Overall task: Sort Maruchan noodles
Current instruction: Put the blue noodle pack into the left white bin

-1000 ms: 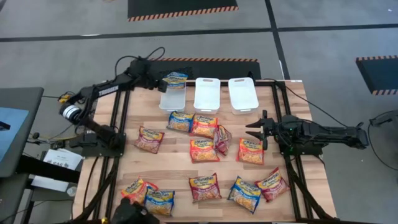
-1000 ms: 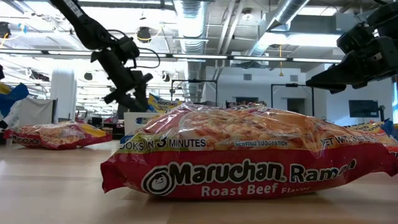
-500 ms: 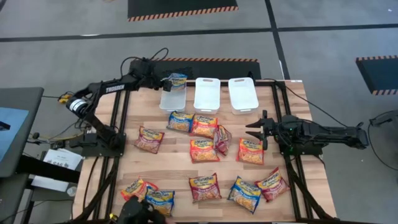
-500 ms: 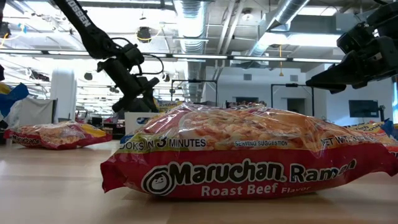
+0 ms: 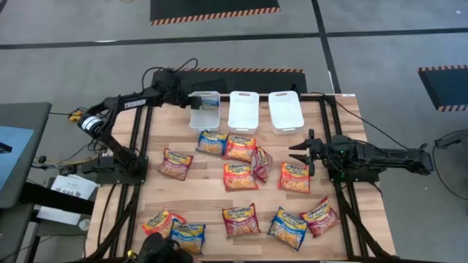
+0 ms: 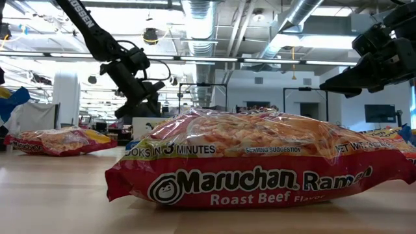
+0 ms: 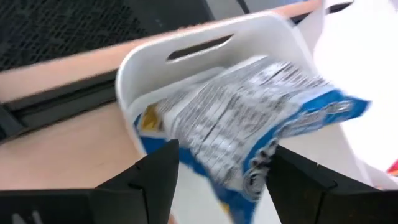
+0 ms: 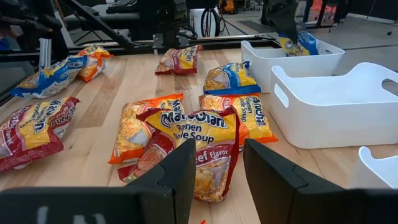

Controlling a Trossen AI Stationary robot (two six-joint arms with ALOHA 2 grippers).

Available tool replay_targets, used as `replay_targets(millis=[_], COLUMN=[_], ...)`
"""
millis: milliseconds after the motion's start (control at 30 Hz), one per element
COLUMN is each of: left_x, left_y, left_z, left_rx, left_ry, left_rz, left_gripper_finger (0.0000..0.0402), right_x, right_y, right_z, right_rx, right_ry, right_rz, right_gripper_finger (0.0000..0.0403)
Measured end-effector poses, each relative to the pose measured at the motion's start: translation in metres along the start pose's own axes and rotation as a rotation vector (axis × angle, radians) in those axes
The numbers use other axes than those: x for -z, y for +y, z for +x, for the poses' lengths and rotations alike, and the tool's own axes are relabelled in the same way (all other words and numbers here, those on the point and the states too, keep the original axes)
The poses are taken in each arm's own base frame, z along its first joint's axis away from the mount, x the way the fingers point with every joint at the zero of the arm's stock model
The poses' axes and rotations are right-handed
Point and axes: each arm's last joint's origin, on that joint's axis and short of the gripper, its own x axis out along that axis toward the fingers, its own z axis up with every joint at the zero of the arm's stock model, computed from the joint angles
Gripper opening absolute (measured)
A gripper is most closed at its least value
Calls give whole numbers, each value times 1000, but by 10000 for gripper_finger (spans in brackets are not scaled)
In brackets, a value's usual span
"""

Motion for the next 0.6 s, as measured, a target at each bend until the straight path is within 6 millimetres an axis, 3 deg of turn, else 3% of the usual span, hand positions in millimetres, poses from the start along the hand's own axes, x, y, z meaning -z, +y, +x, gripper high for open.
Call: replay_targets(millis=[600], left_x=[-10], left_y=[-12], left_z=[-13], left_rx=[-10], left_ry=[-128], left_rz=[60], left_gripper_finger=[208], right_x=[0], right_y=[0], right_z=[0], right_rx=[0], right_ry=[0], right_rz=[0], right_gripper_finger=[159])
